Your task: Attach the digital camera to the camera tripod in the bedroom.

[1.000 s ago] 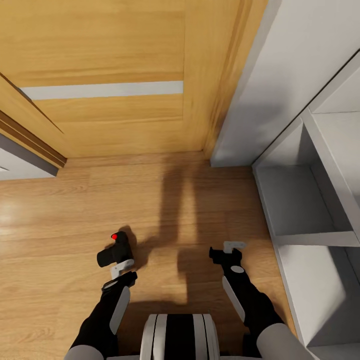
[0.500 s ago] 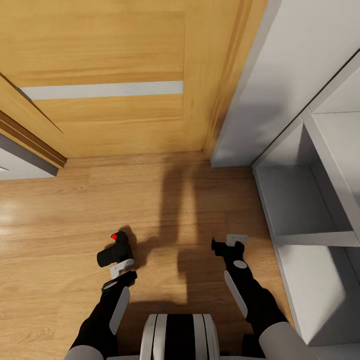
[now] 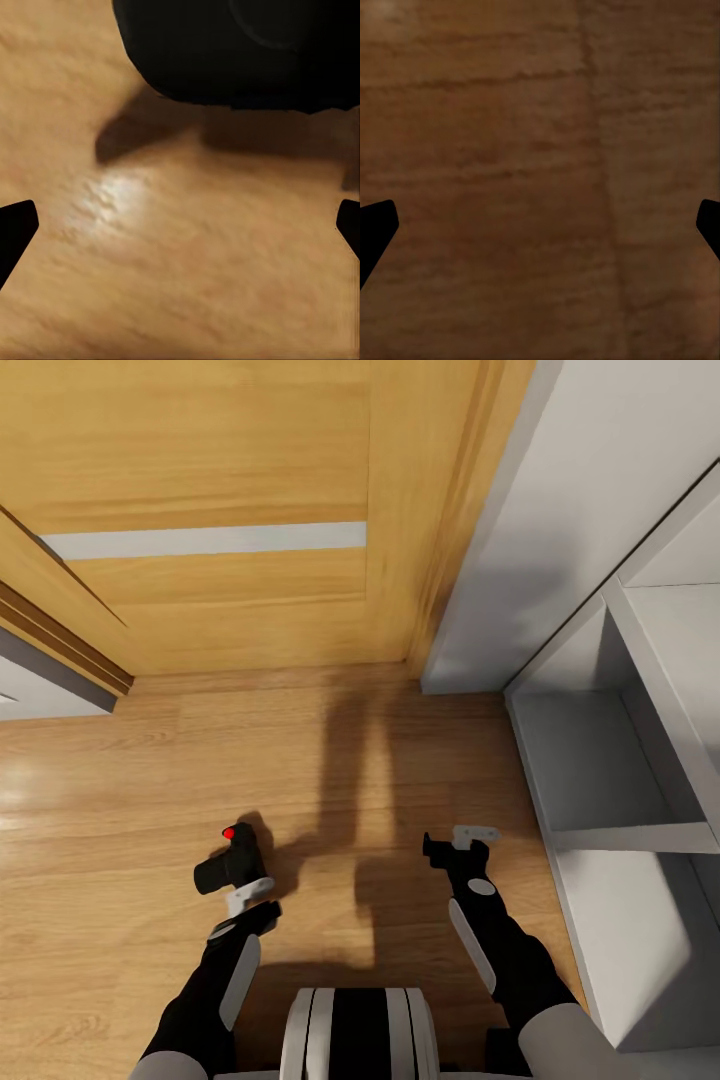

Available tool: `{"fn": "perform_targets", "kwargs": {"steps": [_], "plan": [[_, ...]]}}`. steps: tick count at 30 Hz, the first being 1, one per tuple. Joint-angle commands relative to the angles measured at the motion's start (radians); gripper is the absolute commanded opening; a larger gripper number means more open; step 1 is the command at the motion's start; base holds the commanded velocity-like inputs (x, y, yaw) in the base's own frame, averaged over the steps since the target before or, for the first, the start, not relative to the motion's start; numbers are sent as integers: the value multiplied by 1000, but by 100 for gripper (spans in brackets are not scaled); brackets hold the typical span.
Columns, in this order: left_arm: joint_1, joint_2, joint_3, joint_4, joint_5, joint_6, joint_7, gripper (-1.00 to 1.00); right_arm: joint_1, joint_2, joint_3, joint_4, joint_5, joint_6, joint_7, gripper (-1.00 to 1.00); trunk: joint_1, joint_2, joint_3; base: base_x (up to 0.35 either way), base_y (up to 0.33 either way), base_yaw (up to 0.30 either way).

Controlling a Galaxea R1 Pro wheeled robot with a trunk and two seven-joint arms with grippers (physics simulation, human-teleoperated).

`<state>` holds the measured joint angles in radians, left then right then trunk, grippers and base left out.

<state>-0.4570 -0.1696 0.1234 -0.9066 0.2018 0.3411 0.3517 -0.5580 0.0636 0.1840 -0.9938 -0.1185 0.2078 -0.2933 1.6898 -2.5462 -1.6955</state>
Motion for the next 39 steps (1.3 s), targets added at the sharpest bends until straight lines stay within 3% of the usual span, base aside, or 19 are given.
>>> {"fn": "perform_targets", "kwargs": {"steps": [1,13,28,34,36,39], "plan": [[0,-1,2,-2,11,3,-6,100,0,-1,4,-1,-10,3,-8,100,0,0,-1,0,0,0],[0,-1,2,0,13,5,-102,100,0,0,5,4,-10,3,-9,100,0,0,-1,0,0,0],[0,-2,2,0,20,6,-114,100,0,0,5,6,-10,4,-9,100,0,0,-1,0,0,0],[0,8,-31,-34,53,3,-80,100,0,3,3,13,-7,2,-7,100,0,0,-1,0,0,0],[0,8,-39,-27,46,5,-69,100,0,0,3,11,-5,2,-6,100,0,0,-1,0,0,0],[0,8,-22,-16,29,5,-86,100,0,-4,4,3,-2,3,-5,100,0,0,-1,0,0,0]]}}
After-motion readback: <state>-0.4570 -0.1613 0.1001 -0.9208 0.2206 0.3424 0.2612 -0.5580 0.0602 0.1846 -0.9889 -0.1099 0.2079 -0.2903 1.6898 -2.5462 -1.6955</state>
